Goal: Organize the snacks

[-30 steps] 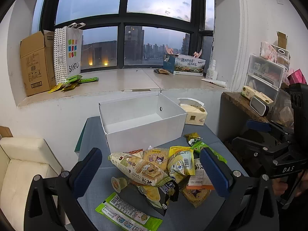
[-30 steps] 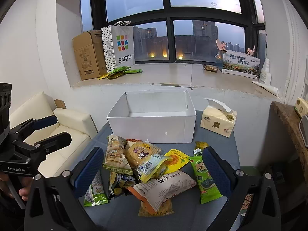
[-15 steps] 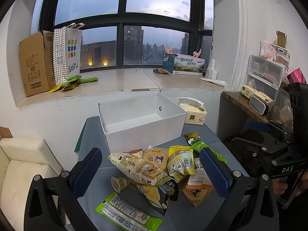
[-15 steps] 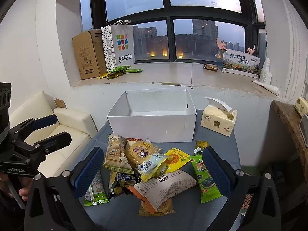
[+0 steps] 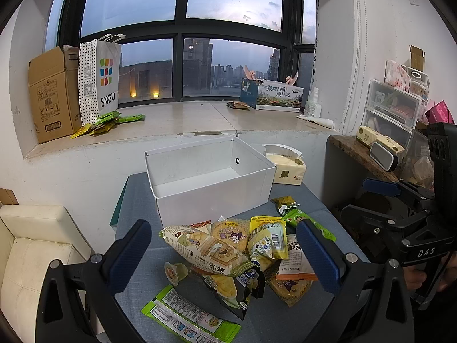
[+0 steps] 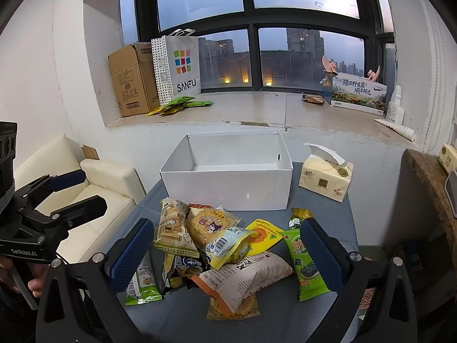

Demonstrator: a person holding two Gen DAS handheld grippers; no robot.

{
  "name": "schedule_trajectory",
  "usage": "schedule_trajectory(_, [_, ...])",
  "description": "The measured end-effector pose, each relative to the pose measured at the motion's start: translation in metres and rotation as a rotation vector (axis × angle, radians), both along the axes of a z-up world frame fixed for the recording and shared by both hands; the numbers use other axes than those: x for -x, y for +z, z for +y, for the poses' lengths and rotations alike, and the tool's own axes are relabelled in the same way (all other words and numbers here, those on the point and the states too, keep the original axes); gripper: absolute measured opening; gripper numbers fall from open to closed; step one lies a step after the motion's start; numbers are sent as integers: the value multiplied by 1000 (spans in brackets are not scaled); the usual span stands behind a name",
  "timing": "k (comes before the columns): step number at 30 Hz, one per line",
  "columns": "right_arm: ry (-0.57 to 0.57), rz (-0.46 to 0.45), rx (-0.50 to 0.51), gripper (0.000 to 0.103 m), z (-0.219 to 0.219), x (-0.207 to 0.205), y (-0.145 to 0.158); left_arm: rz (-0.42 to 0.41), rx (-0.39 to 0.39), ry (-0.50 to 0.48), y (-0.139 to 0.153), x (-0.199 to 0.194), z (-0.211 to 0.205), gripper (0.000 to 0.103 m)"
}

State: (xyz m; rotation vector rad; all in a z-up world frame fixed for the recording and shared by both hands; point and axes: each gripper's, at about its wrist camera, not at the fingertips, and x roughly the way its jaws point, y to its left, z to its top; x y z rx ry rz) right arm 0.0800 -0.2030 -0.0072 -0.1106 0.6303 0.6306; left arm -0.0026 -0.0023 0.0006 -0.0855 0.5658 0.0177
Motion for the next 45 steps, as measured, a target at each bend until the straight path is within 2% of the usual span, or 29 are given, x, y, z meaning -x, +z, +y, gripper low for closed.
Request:
schedule_trajectory(39, [-2,22,0,103,2,-1,-2,-3,-21,2,-1,3,-2,103])
schedule_trajectory(42, [-32,60,-8,103,3,-11,-9,-6,-43,6,-2,4,-3,103])
schedule_trajectory(45, [-89,164,-13,103,4,-34,-24,-5,-52,7,-5,4,-4,103])
